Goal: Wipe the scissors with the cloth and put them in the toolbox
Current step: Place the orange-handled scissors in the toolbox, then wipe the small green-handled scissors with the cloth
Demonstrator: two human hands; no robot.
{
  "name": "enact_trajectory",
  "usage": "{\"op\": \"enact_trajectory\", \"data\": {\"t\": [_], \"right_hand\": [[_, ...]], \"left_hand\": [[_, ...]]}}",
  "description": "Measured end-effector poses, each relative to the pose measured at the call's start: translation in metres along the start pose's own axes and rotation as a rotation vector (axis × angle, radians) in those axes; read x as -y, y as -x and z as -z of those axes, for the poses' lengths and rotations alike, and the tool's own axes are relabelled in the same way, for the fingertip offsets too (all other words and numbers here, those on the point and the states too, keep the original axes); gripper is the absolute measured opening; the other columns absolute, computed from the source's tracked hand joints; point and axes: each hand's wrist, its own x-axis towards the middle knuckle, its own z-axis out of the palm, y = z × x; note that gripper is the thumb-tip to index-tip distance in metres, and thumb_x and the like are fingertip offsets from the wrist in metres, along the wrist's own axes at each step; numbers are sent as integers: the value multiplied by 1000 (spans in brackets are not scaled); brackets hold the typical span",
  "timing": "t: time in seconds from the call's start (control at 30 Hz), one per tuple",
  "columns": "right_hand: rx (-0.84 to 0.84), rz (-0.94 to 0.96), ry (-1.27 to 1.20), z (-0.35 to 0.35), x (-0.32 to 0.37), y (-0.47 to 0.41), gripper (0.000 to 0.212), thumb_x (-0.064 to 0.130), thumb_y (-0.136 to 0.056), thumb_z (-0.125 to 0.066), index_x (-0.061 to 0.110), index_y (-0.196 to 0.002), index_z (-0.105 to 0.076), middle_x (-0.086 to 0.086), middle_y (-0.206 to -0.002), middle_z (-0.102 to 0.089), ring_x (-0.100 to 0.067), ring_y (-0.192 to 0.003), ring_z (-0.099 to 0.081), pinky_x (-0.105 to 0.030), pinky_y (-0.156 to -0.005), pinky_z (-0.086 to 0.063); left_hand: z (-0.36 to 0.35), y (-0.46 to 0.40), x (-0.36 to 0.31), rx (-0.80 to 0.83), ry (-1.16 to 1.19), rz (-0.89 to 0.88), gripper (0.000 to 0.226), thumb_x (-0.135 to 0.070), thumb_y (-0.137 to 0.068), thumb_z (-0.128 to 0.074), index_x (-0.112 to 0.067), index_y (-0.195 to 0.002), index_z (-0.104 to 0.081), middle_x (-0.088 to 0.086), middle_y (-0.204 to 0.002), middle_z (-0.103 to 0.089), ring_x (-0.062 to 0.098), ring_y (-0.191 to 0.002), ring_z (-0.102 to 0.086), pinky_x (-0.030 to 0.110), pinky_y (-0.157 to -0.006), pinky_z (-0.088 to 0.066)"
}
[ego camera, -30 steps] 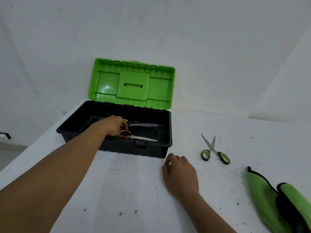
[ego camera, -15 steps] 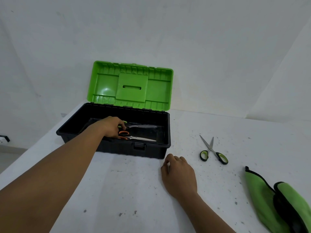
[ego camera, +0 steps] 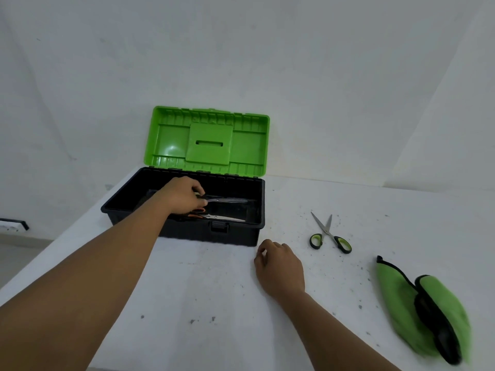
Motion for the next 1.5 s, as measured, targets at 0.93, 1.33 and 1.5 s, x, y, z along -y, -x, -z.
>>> {"op": "enact_trajectory", "data": {"t": [0.93,1.33,1.5], "right_hand": [[90,-219,63,143,-133,58,19,44,-101,-51,33,-111,-64,12,-93,-73,-11,-87,-54,-30,-65,-41],[179,-332,-65,129,-152,50,20,44,-98,-57,29,-106,-69,11,-98,-72,-9,-83,-63,-26,-67,-46],[131,-457,-291,130,-150,44,45,39,-99,-61,19,-60,-50,9,-51,-48,-10,-49,-44,-26,-52,-36]], "left_hand": [[-192,43,-241,185,-158,-81,64,-53,-98,-62,-12,-146,-50,11,-147,-52,30,-133,-52,40,-104,-49],[-216,36,-253,76,65,111,34,-24,-93,-72,-13,-72,-47,10,-76,-57,20,-72,-60,23,-48,-33],[-209,62,-253,78,234,78,36,-37,-89,-78,-13,-73,-59,3,-69,-56,18,-63,-50,26,-56,-37]]}}
